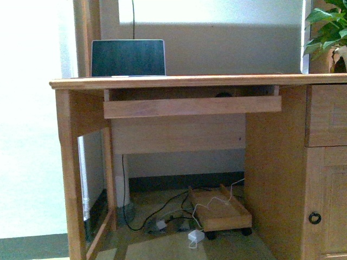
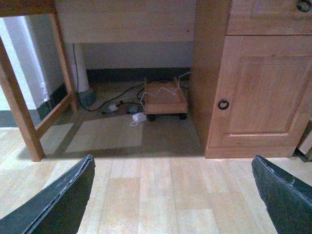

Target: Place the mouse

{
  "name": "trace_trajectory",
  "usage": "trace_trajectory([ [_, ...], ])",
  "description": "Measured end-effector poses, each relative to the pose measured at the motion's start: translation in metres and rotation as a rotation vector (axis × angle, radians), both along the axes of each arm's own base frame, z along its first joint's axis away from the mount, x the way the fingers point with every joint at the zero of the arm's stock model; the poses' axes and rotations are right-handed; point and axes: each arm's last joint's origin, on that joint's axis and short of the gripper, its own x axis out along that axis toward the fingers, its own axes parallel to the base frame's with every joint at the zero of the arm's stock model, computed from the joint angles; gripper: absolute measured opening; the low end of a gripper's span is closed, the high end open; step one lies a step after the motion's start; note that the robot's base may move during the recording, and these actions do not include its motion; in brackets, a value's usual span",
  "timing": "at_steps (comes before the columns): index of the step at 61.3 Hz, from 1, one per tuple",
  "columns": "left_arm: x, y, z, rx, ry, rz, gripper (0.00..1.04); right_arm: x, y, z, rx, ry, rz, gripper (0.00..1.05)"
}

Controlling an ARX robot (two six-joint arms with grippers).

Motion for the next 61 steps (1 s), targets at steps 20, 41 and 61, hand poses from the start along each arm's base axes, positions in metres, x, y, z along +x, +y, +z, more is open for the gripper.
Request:
trace_trajectory([
  [20,0.0,0.0,0.0,0.0,0.0,0.0,0.97,0.0,0.0,0.0,0.0,0.0,0.0,0.97],
  [41,0.0,0.0,0.0,0.0,0.0,0.0,0.97,0.0,0.0,0.0,0.0,0.0,0.0,0.97],
  [61,0.0,0.0,0.0,0.0,0.0,0.0,0.97,0.0,0.0,0.0,0.0,0.0,0.0,0.97],
])
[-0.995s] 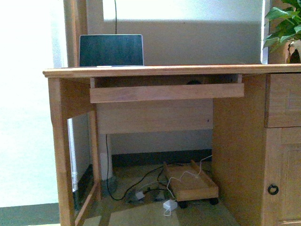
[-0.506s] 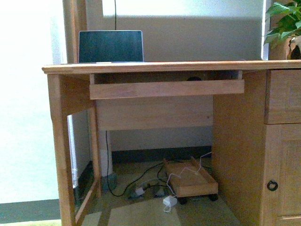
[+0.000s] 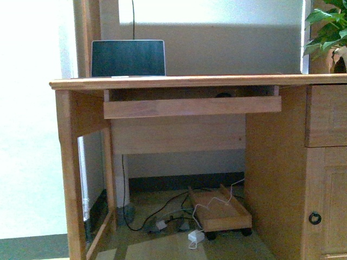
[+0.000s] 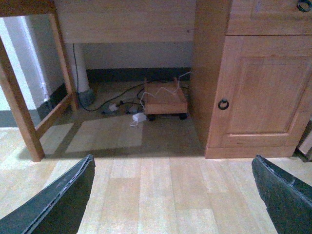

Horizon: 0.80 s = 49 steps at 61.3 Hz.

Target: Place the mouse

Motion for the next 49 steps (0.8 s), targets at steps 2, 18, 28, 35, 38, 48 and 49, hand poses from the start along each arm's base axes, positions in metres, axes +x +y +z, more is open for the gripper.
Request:
trace_trajectory([
  [2,0.0,0.0,0.0,0.0,0.0,0.0,0.97,0.0,0.0,0.0,0.0,0.0,0.0,0.97],
  [18,0.0,0.0,0.0,0.0,0.0,0.0,0.97,0.0,0.0,0.0,0.0,0.0,0.0,0.97],
  [28,0.0,0.0,0.0,0.0,0.0,0.0,0.97,0.0,0.0,0.0,0.0,0.0,0.0,0.97],
  [35,0.0,0.0,0.0,0.0,0.0,0.0,0.97,0.0,0.0,0.0,0.0,0.0,0.0,0.97],
  [38,0.0,0.0,0.0,0.0,0.0,0.0,0.97,0.0,0.0,0.0,0.0,0.0,0.0,0.97],
  [48,0.0,0.0,0.0,0.0,0.0,0.0,0.97,0.0,0.0,0.0,0.0,0.0,0.0,0.97],
  [49,0.0,0.0,0.0,0.0,0.0,0.0,0.97,0.0,0.0,0.0,0.0,0.0,0.0,0.97],
])
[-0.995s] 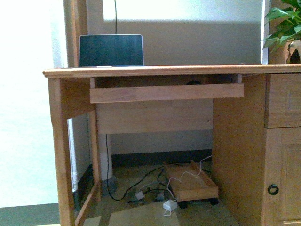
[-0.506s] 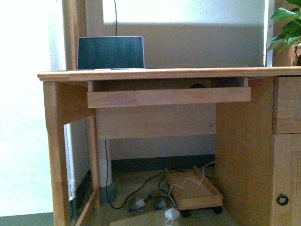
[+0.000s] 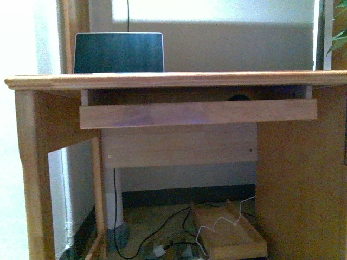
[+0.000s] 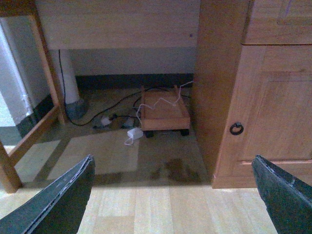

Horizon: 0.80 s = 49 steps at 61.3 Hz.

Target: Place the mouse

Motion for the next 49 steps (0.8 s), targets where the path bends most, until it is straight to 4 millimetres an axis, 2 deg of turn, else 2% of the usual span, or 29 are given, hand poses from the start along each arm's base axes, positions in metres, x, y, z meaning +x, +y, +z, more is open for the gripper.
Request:
trace_trajectory([
  [49,0.0,0.0,0.0,0.0,0.0,0.0,0.97,0.0,0.0,0.0,0.0,0.0,0.0,0.97],
])
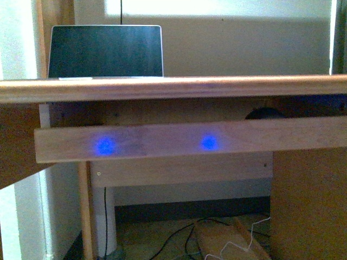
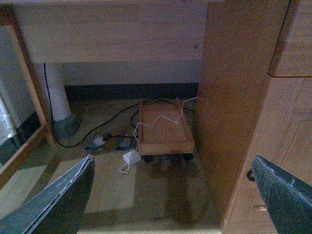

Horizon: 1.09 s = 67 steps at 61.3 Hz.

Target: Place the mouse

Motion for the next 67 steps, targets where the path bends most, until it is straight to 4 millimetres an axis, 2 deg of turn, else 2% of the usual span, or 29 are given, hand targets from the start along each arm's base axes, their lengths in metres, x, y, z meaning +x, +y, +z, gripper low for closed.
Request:
trace_trajectory([
  [36,0.0,0.0,0.0,0.0,0.0,0.0,0.97,0.0,0.0,0.0,0.0,0.0,0.0,0.97],
  [38,0.0,0.0,-0.001,-0.009,0.03,-0.03,0.97,0.0,0.0,0.0,0.0,0.0,0.0,0.97],
  [44,0.004,-0.005,-0.004,-0.056,0.273,-0.187,0.97,0.0,0.0,0.0,0.0,0.0,0.0,0.97],
  [47,0.007,-0.007,-0.008,-0.044,0.32,-0.219,0.97,0.0,0.0,0.0,0.0,0.0,0.0,0.97],
  [54,0.022,-0.006,-0.009,0.07,0.337,-0.256,0.97,0.0,0.0,0.0,0.0,0.0,0.0,0.97],
  [61,0.047,0.002,-0.003,0.252,0.281,-0.24,0.97,0.0,0.0,0.0,0.0,0.0,0.0,0.97],
  [67,0.083,0.008,0.001,0.624,0.089,-0.259,0.97,0.0,0.0,0.0,0.0,0.0,0.0,0.97],
])
